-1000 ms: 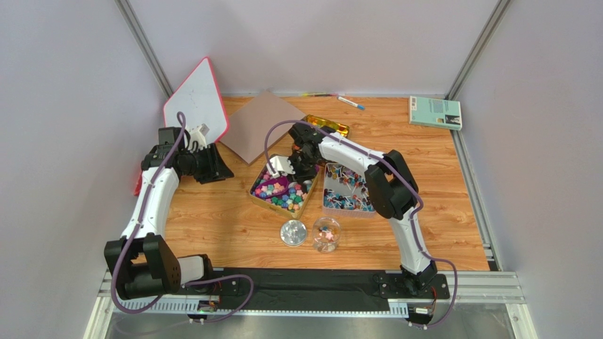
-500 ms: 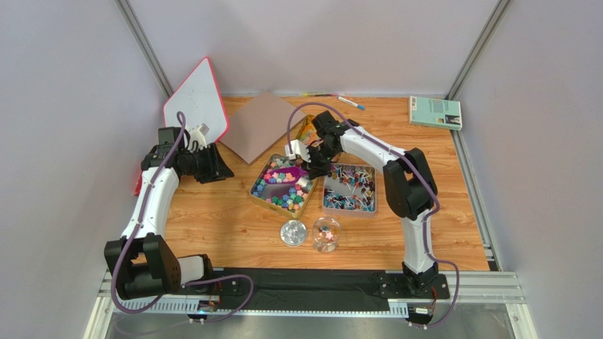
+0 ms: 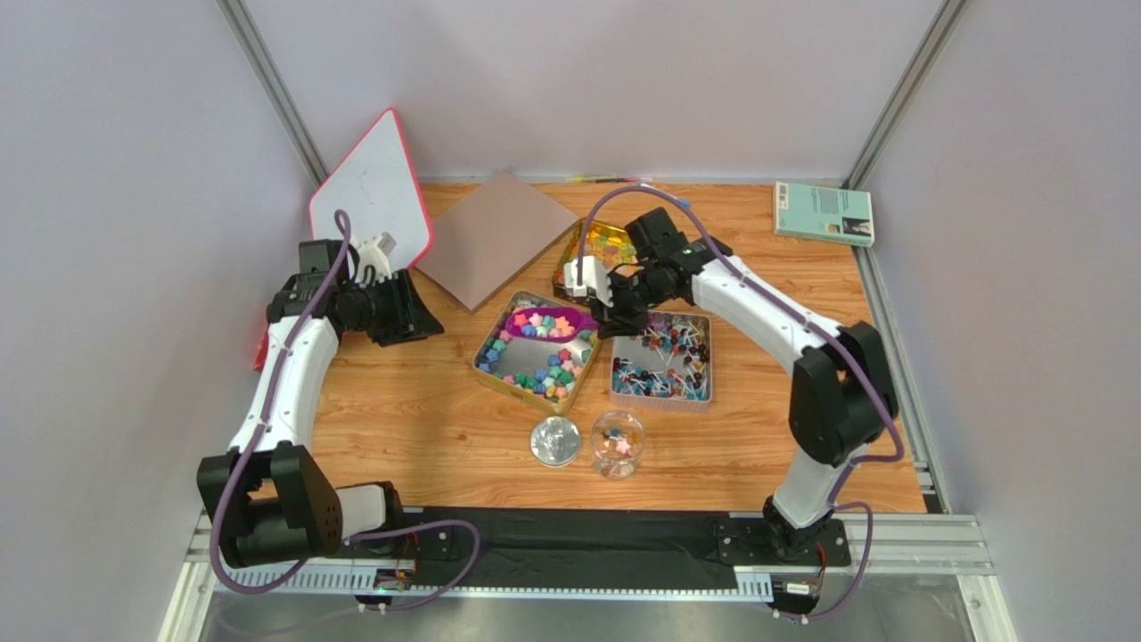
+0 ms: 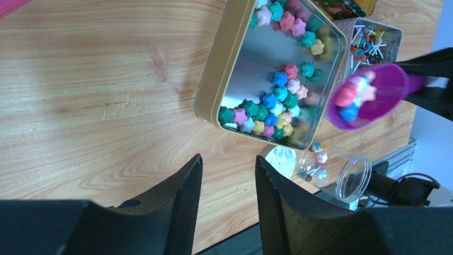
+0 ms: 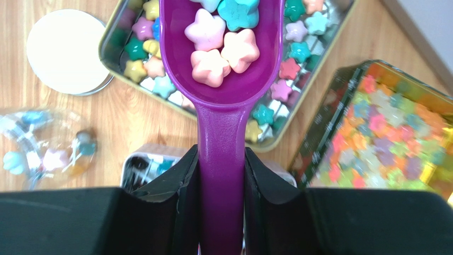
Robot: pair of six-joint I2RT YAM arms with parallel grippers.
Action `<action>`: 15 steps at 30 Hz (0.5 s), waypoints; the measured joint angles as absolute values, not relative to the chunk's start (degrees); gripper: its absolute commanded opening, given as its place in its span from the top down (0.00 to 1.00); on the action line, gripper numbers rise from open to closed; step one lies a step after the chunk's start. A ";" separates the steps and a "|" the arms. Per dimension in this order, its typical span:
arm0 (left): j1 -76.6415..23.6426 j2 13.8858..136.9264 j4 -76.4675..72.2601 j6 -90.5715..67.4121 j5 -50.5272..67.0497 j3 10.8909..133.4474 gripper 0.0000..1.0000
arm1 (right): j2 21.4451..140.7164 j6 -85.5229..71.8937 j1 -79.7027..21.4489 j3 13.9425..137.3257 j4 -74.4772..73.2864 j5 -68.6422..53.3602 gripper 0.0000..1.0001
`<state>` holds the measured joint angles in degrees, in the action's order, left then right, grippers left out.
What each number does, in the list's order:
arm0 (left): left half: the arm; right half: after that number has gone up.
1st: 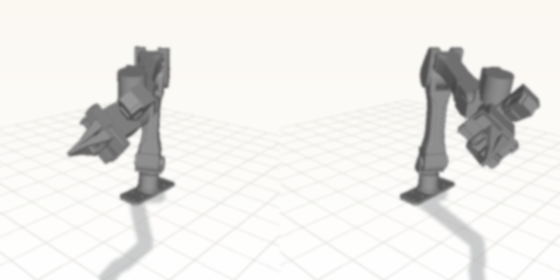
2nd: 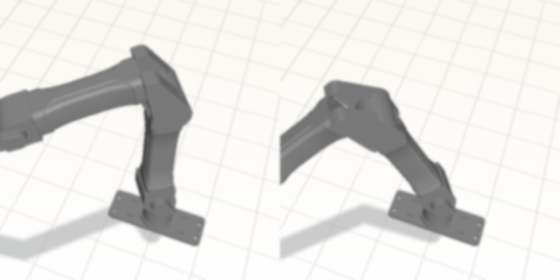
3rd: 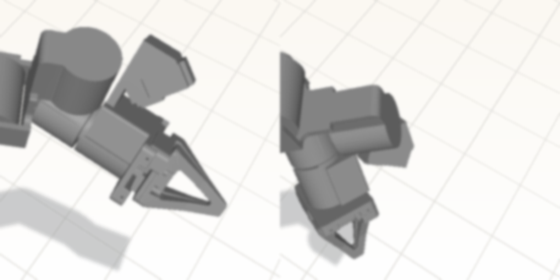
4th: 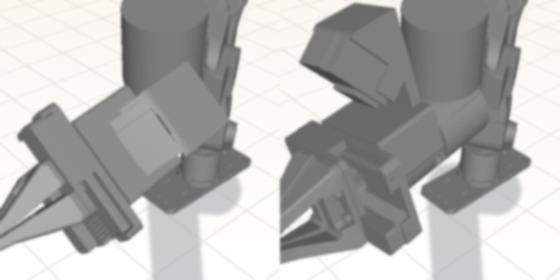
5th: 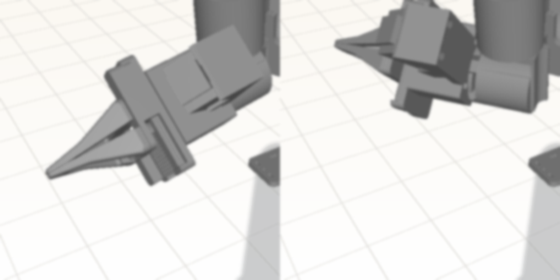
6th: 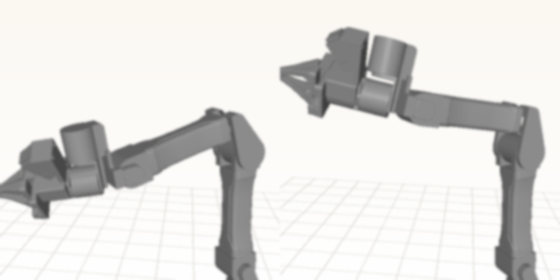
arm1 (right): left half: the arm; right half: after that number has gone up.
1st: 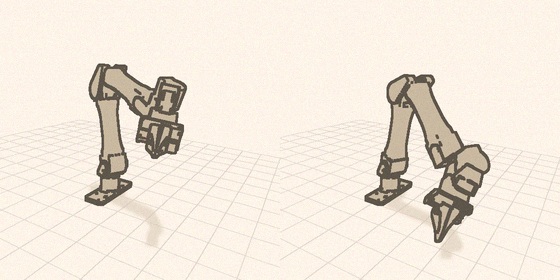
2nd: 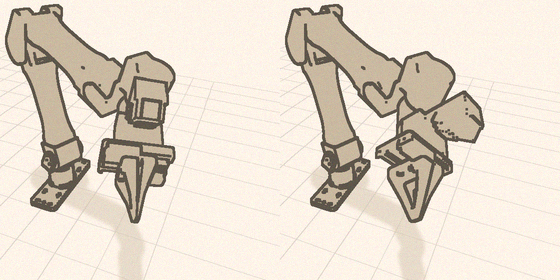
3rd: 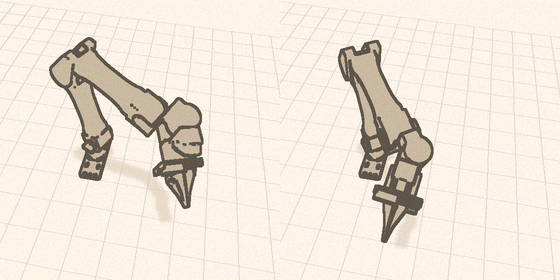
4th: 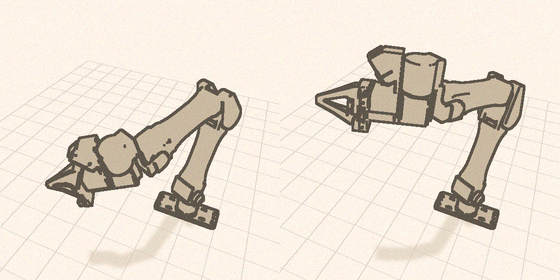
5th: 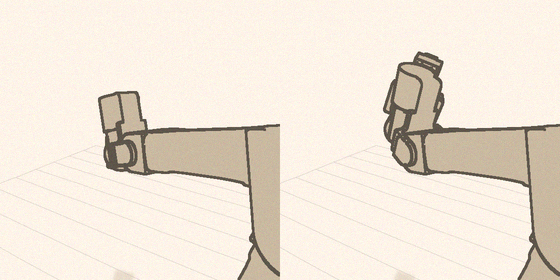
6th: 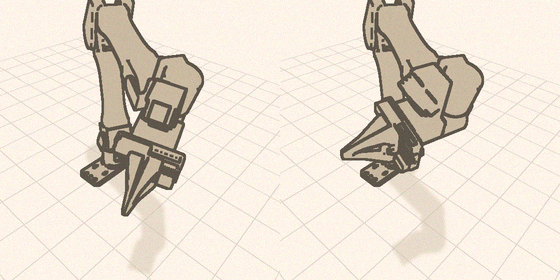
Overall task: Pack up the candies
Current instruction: Place the fake candies in the packing bottle.
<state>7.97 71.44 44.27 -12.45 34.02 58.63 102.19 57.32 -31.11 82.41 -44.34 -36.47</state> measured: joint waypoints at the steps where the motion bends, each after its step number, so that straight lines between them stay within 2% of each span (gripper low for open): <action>1: 7.97 71.46 44.25 -12.25 34.04 58.63 0.50 | 100.51 57.71 -30.92 81.93 -44.93 -36.10 1.00; 4: 7.97 71.42 44.10 -11.27 34.37 58.63 0.48 | 94.24 61.54 -29.28 80.42 -48.84 -34.37 1.00; 5: 7.97 71.40 44.01 -10.85 34.61 58.63 0.44 | 92.23 63.24 -28.27 80.18 -51.03 -33.65 1.00; 6: 7.99 71.35 44.03 -10.33 35.00 58.63 0.30 | 90.54 64.62 -27.31 79.94 -52.71 -32.93 1.00; 7: 7.99 71.35 44.16 -9.58 35.75 58.74 0.07 | 88.75 66.17 -26.06 79.61 -54.63 -32.21 1.00; 8: 7.97 71.35 44.23 -8.64 36.64 58.87 0.01 | 86.78 68.10 -24.77 79.11 -57.06 -31.22 1.00; 15: 4.51 70.89 44.95 -4.32 37.34 61.95 0.00 | 74.96 77.73 -22.46 72.60 -69.84 -24.43 1.00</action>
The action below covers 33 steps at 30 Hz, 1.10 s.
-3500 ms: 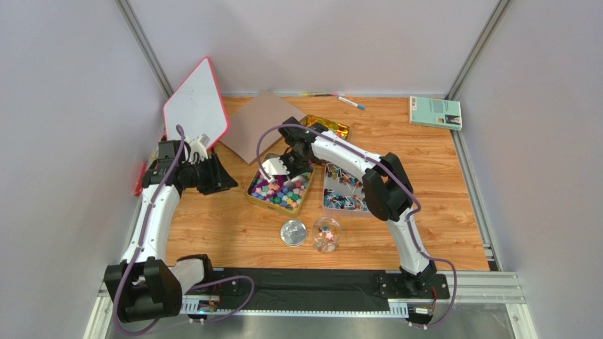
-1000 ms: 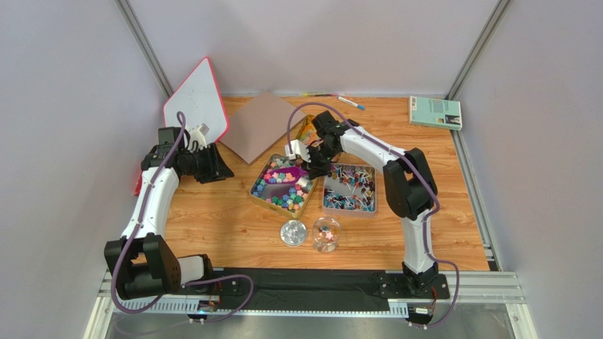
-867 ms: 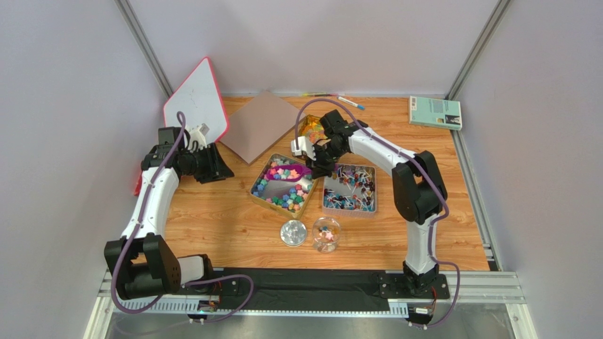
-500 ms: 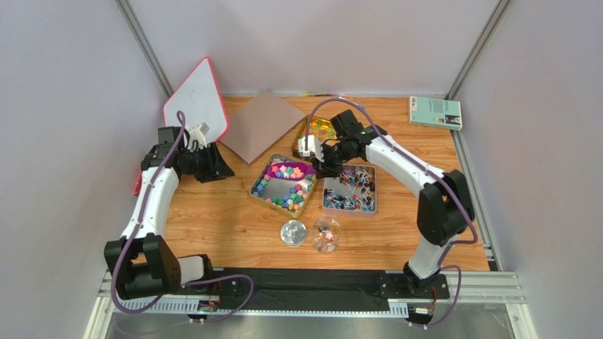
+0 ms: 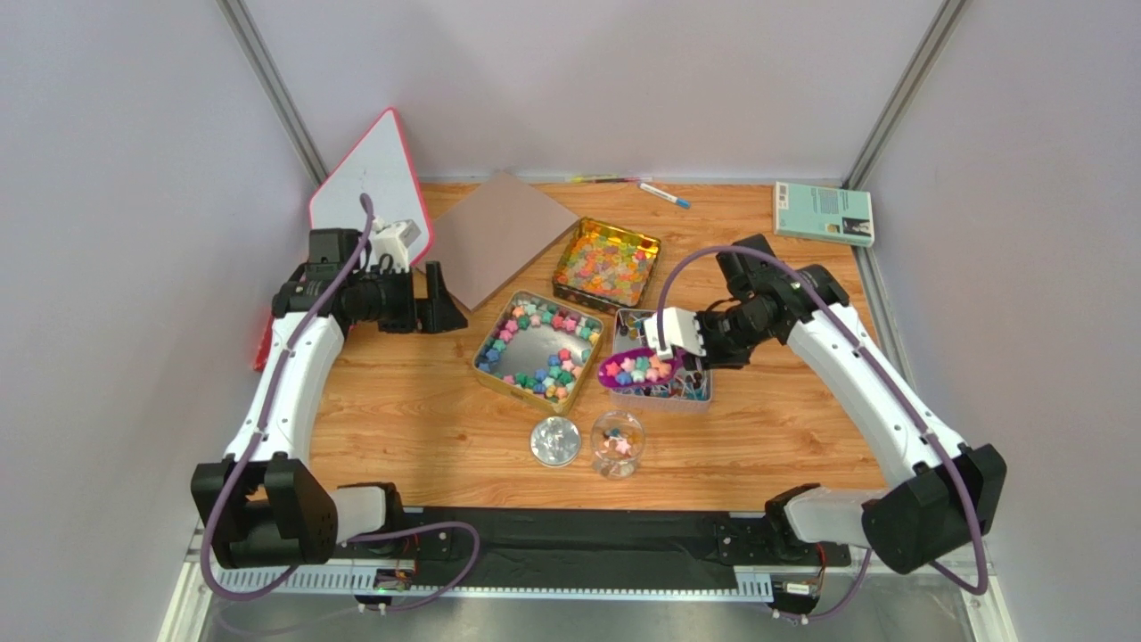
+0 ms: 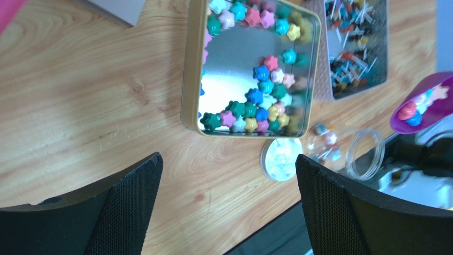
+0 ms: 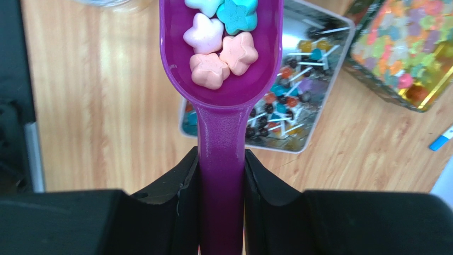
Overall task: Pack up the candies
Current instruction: Place the fake candies in the packing bottle.
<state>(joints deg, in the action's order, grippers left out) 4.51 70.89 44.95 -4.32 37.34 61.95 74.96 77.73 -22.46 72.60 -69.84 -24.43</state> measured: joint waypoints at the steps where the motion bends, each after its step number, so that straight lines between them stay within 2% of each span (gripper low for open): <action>1: 2.98 70.72 45.19 -3.03 36.42 62.50 0.00 | 73.78 78.65 -22.72 71.94 -71.72 -23.66 1.00; 5: -2.79 70.02 45.67 1.80 33.15 63.66 0.00 | 69.80 81.23 -24.14 70.30 -75.57 -20.84 1.00; 13: -7.66 69.95 47.83 9.58 25.06 64.05 0.01 | 64.95 83.00 -29.15 68.55 -77.65 -13.80 1.00; 25: -10.55 70.22 48.99 13.47 16.64 66.50 0.01 | 68.10 75.88 -44.10 68.55 -77.60 2.22 1.00; 33: -10.87 73.54 48.86 12.32 13.93 75.11 0.00 | 70.00 71.92 -49.43 69.97 -77.58 10.17 1.00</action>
<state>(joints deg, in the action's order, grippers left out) -10.87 73.54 48.86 12.32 13.93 75.11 70.00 71.92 -49.43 69.97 -77.58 10.17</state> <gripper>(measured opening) 0.993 0.304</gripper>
